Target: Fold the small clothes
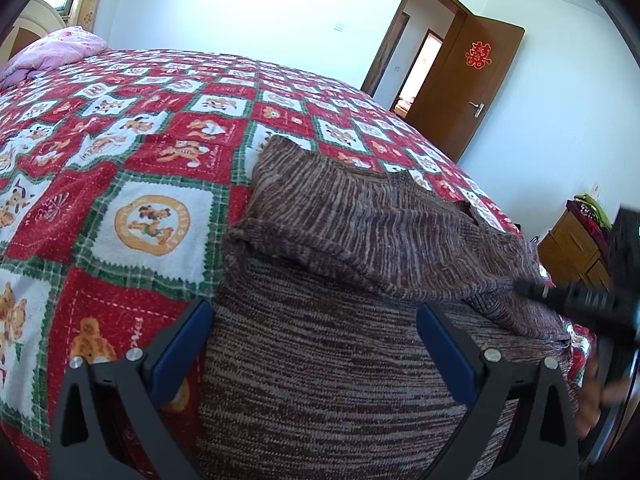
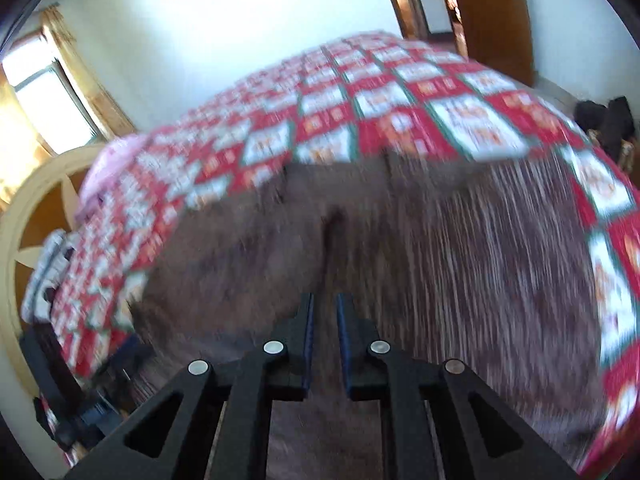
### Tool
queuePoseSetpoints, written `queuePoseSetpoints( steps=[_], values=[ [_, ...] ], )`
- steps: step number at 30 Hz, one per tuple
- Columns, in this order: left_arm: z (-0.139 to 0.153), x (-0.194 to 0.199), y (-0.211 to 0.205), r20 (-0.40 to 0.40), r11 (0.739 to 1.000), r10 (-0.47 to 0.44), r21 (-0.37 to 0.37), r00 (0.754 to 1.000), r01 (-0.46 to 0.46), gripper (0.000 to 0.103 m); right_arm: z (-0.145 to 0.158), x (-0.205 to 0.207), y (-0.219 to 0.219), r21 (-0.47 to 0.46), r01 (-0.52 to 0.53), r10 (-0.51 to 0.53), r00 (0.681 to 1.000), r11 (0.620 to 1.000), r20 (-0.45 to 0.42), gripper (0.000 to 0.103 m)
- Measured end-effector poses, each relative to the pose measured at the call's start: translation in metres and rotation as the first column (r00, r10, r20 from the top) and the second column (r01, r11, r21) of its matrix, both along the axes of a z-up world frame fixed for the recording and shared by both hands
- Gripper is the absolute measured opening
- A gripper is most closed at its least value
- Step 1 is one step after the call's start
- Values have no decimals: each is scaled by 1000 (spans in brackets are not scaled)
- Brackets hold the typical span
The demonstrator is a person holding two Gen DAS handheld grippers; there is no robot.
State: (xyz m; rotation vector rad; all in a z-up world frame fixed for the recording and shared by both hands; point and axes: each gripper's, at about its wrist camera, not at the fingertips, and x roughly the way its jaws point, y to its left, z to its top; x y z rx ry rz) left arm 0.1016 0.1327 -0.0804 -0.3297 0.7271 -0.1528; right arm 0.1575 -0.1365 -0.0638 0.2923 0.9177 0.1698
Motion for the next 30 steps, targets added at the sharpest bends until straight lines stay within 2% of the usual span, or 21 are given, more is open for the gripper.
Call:
queuePoseSetpoints(
  steps=[2,4,7,10,14,15,16,19,22,23,25,26,27,30],
  values=[
    [0,0,0,0,1000,1,3,1000,-1,103,-12,-2,15,-11,-28,28,1000,1000,-10,12],
    [0,0,0,0,1000,1,2,1000,-1,103,-11,-2,36,-42,-74,75,996,996,38,12],
    [0,0,0,0,1000,1,3,1000,-1,103,-15,8,59,49,-172,171,985,984,26,12],
    [0,0,0,-1,1000,1,2,1000,-1,103,-20,8,66,45,-196,196,981,980,13,12],
    [0,0,0,1,1000,2,3,1000,-2,103,-25,1,45,225,-188,212,973,956,-87,12],
    [0,0,0,2,1000,2,2,1000,-2,103,-24,-5,42,224,-176,204,973,959,-109,12],
    [0,0,0,3,1000,2,0,1000,-2,103,-19,-9,39,214,-170,193,977,962,-90,12],
    [-1,-2,0,8,1000,3,-10,1000,-2,103,6,-14,37,184,-157,154,988,970,32,12],
    [-1,-2,0,8,1000,3,-10,1000,-3,103,12,-3,36,161,-95,83,994,982,76,12],
    [0,-2,1,8,1000,3,-9,1000,-3,103,7,5,38,153,-88,79,995,984,63,12],
    [-1,-2,0,8,1000,3,-3,1000,-3,103,-20,20,47,116,-90,96,994,989,-47,12],
    [-1,-1,0,7,1000,3,-2,1000,-3,103,-25,20,48,128,-100,106,993,987,-45,13],
    [-1,-1,0,7,1000,2,-2,1000,-2,103,-23,15,46,129,-100,102,995,987,-7,13],
    [-1,-1,0,8,1000,2,-3,1000,-2,103,-14,6,42,117,-90,97,994,989,-56,13]
  ],
)
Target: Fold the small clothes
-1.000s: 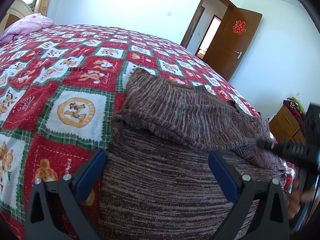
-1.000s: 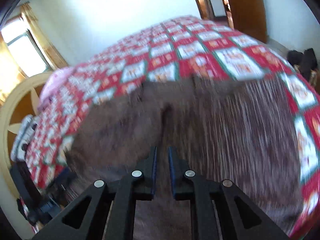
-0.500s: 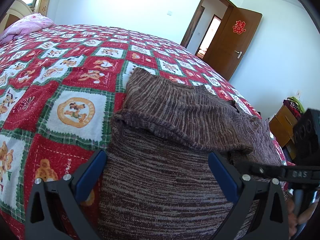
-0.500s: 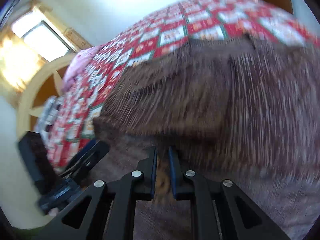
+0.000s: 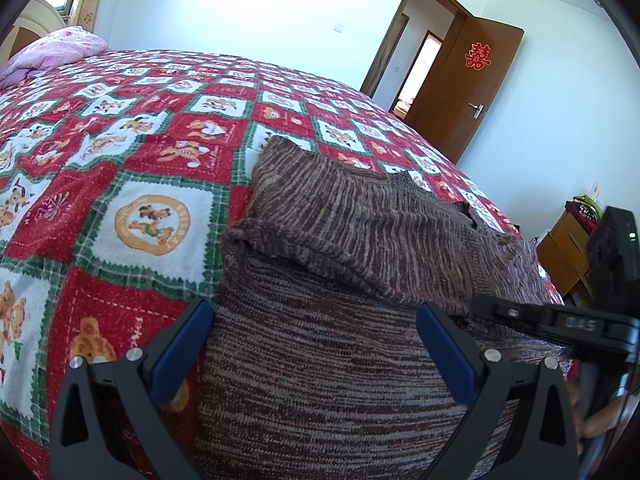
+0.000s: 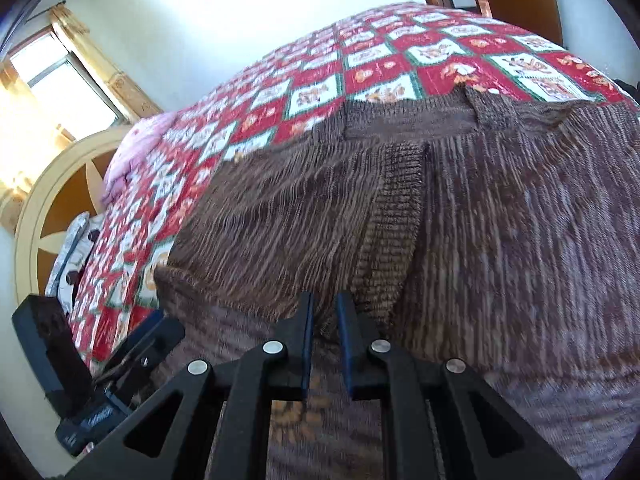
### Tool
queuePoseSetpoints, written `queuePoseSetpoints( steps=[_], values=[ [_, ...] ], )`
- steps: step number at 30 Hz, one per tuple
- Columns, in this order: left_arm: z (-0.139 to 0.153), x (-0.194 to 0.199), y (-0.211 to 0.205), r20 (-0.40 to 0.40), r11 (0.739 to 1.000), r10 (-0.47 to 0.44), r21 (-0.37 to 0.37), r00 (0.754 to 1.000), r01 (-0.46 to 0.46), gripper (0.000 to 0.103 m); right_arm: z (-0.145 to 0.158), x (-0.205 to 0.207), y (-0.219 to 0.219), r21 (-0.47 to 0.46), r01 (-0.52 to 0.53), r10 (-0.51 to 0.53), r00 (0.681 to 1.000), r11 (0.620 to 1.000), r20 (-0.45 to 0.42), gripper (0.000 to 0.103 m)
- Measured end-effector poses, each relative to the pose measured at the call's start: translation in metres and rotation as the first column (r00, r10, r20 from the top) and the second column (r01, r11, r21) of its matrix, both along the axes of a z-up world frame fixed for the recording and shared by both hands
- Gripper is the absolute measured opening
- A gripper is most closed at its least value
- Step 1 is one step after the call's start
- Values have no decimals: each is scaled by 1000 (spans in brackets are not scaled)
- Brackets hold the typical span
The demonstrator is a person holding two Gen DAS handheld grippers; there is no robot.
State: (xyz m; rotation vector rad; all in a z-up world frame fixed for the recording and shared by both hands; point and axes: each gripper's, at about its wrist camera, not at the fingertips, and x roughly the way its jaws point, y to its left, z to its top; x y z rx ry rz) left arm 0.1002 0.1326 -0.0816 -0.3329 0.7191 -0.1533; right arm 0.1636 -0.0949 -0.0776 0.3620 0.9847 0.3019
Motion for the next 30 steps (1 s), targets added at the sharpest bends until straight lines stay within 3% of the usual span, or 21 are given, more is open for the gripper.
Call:
queuePoseSetpoints(
  steps=[3,9,13,15,18,21,22,24,26,28,30],
  values=[
    [0,0,0,-2,1000,-1,-6,1000,1,103,14,-20,-12,42,30,-28,998,999,-48,13],
    [15,-12,11,-38,999,41,-18,998,-41,103,53,-82,-12,-5,46,-45,996,999,78,13],
    [40,-15,30,27,994,95,-49,995,-94,103,57,-110,-4,-9,32,-30,993,999,114,13],
    [54,-3,37,45,990,138,-14,989,-137,103,55,-119,2,-7,27,-26,993,1000,116,14],
    [61,34,36,11,986,156,61,988,-156,103,52,-131,8,32,20,-24,993,999,112,14],
    [39,64,30,-129,952,212,250,969,-175,98,52,-141,12,55,13,-19,995,998,102,14],
    [27,63,28,-174,943,207,299,963,-148,94,53,-144,13,47,12,-17,994,999,103,14],
    [8,48,23,-197,926,182,363,964,-101,95,55,-150,10,38,21,-25,994,999,105,14],
    [4,21,24,-116,909,173,401,978,-113,103,56,-154,6,45,35,-40,994,998,105,14],
    [5,7,27,-115,896,185,427,976,-120,103,57,-155,1,56,52,-58,992,997,108,15],
    [6,-3,31,-128,900,174,423,976,-105,103,59,-158,-3,72,69,-77,991,995,113,15]
  ],
)
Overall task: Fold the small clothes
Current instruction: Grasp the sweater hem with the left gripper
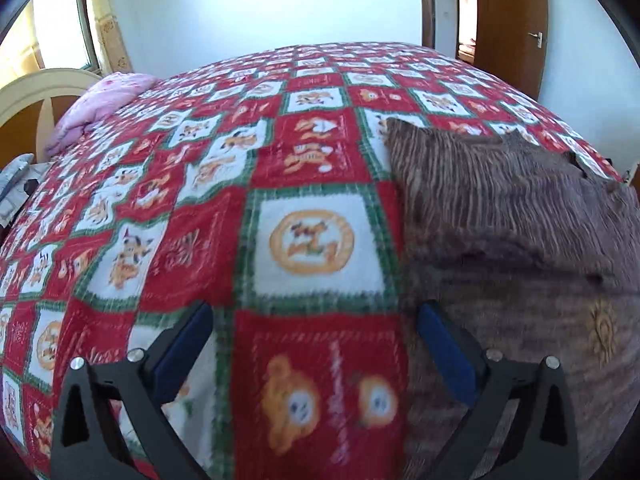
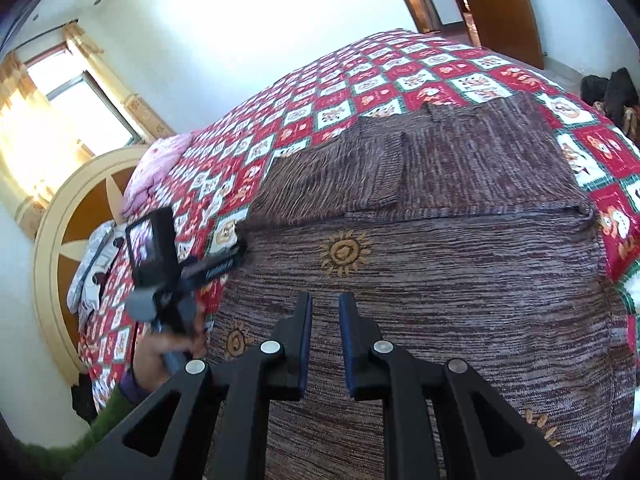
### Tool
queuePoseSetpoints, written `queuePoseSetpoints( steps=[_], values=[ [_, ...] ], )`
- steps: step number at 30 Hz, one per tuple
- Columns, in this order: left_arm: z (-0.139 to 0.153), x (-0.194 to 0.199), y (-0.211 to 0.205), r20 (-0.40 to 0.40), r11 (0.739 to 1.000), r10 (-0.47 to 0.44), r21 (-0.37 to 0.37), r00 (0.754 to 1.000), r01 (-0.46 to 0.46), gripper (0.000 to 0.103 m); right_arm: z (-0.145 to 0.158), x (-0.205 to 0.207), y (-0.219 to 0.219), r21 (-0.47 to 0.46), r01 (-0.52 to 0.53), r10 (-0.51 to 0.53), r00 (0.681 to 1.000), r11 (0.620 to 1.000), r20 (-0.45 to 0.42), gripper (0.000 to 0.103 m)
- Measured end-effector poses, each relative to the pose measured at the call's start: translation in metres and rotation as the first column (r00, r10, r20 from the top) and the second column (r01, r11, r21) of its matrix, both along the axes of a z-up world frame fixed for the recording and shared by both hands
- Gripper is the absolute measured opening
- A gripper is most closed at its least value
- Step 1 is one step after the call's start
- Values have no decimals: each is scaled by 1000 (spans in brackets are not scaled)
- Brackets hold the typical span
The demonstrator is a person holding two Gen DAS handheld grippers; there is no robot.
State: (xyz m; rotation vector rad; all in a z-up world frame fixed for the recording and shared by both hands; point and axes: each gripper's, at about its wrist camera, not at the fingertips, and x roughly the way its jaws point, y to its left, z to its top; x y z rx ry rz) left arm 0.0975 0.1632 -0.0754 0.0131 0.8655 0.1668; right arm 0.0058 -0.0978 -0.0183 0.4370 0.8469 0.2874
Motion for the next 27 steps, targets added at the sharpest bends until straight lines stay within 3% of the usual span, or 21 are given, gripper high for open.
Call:
queuePoseSetpoints(
  steps=[3,6,8,10,13,17,21,23,25,27],
  values=[
    [11,-16,8,22,1000,-11,16,1000,11,103,10,-12,-8,16,16,-16,999,1000,32,15],
    [31,-47,20,83,995,-82,-45,993,86,103,24,-34,-21,-10,38,-37,996,999,84,15],
    [41,-73,31,105,974,-161,-144,981,176,103,32,-56,-38,-29,77,-73,990,997,120,26],
    [45,-94,39,106,946,-223,-216,969,242,103,35,-75,-53,-32,130,-124,982,991,144,59],
    [42,-126,44,75,920,-288,-254,955,297,103,34,-103,-68,-32,164,-157,974,986,164,60],
    [33,-158,43,15,886,-350,-320,937,336,94,22,-121,-70,-75,165,-155,980,983,127,60],
    [23,-175,44,-20,851,-365,-412,931,325,89,8,-132,-66,-133,164,-153,985,978,85,60],
    [13,-181,43,-65,834,-374,-461,925,305,74,7,-139,-67,-134,168,-157,984,977,89,60],
    [5,-185,41,-93,793,-407,-530,909,301,65,7,-146,-68,-120,175,-163,981,977,103,60],
    [-1,-189,35,-119,766,-434,-570,893,296,64,7,-150,-68,-106,178,-167,980,978,109,60]
  ],
)
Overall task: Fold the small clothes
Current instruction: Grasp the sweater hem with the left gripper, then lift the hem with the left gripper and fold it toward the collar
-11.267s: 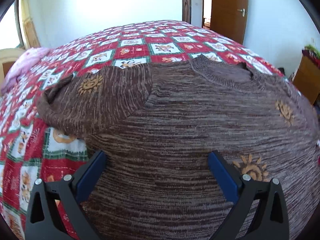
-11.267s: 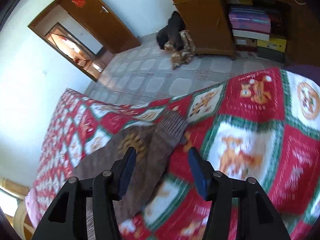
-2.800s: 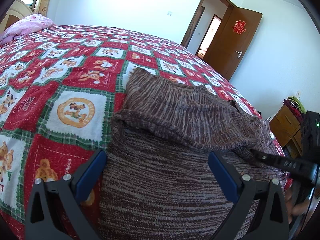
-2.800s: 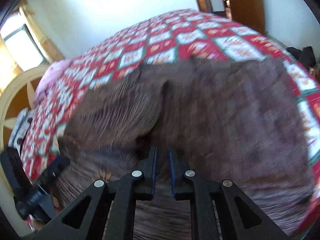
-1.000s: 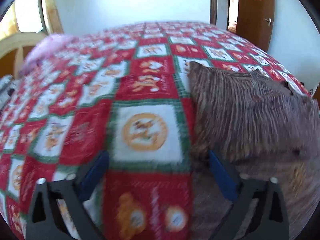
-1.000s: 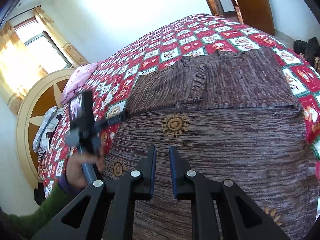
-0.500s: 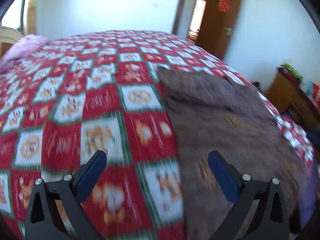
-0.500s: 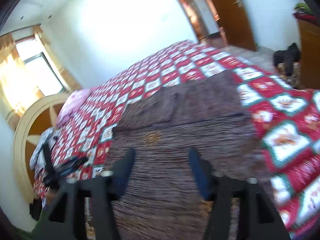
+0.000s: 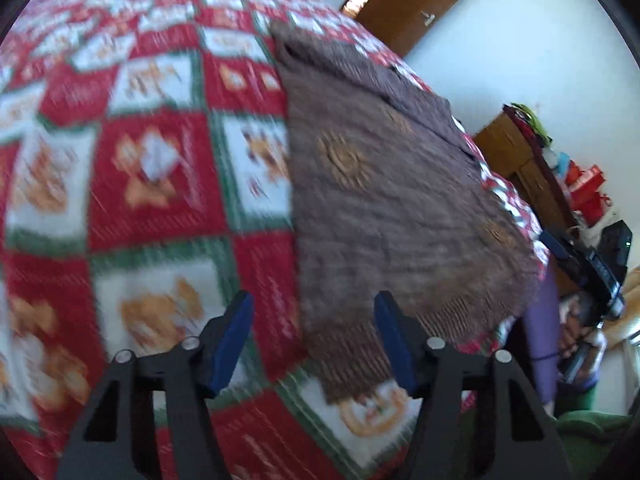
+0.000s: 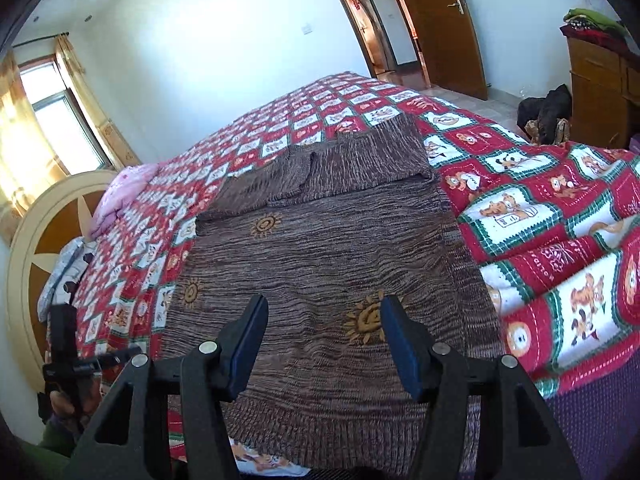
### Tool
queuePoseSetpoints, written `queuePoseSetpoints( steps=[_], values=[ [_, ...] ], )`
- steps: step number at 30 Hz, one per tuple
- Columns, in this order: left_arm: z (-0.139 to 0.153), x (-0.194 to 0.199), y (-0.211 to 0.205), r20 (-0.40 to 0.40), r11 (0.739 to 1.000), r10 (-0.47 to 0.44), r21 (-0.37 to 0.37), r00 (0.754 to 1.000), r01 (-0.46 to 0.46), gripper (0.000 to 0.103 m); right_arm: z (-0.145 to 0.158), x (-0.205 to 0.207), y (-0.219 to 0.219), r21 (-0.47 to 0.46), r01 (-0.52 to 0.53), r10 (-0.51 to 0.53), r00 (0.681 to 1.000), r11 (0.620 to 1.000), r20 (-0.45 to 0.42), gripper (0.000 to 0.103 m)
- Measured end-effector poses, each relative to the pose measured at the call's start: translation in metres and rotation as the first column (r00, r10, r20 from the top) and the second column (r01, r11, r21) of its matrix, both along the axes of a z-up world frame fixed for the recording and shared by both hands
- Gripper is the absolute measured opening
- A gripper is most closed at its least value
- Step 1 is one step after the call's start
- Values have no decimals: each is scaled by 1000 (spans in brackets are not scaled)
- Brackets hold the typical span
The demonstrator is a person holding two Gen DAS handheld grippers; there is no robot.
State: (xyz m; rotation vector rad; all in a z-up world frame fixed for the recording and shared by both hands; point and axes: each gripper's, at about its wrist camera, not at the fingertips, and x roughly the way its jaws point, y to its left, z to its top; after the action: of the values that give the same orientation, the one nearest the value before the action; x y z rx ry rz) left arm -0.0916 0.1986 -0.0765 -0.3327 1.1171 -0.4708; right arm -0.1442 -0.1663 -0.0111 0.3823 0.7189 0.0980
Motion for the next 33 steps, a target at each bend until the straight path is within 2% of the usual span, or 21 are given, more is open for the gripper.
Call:
queuePoseSetpoints(
  steps=[5,8,10,13,17,18,19,25,30,33],
  values=[
    [-3,-13,-20,-19,999,-48,22,999,49,64,2,-4,1,3,-2,2,1000,1000,9,60],
    [-11,-16,-27,-68,997,-71,-5,995,71,64,3,-6,0,-1,1,-1,1000,1000,12,60],
    [-16,-18,-32,-98,995,-96,-42,991,93,58,4,-9,-2,-18,13,-13,1000,1000,13,60],
    [-18,-19,-38,-99,993,-107,-69,989,100,55,3,-14,-10,-30,41,-41,999,999,8,59],
    [-21,-15,-37,-128,984,-101,-162,987,79,26,2,-22,-26,-19,100,-100,995,995,-2,53],
    [-21,-14,-36,-130,982,-95,-172,987,72,22,1,-25,-32,-17,117,-117,993,993,-14,52],
    [-21,-13,-35,-129,983,-82,-173,988,59,13,0,-26,-36,-18,129,-130,991,991,-29,52],
    [-15,-11,-46,-88,984,-99,-157,991,84,12,-3,-48,-65,-7,197,-196,974,980,-110,52],
    [-13,-3,-52,-83,980,-130,-160,988,115,12,-11,-62,-61,-30,178,-181,971,983,-153,52],
    [-16,1,-53,-93,980,-136,-162,986,119,12,-21,-59,-52,-118,190,-210,960,975,-185,52]
  ],
)
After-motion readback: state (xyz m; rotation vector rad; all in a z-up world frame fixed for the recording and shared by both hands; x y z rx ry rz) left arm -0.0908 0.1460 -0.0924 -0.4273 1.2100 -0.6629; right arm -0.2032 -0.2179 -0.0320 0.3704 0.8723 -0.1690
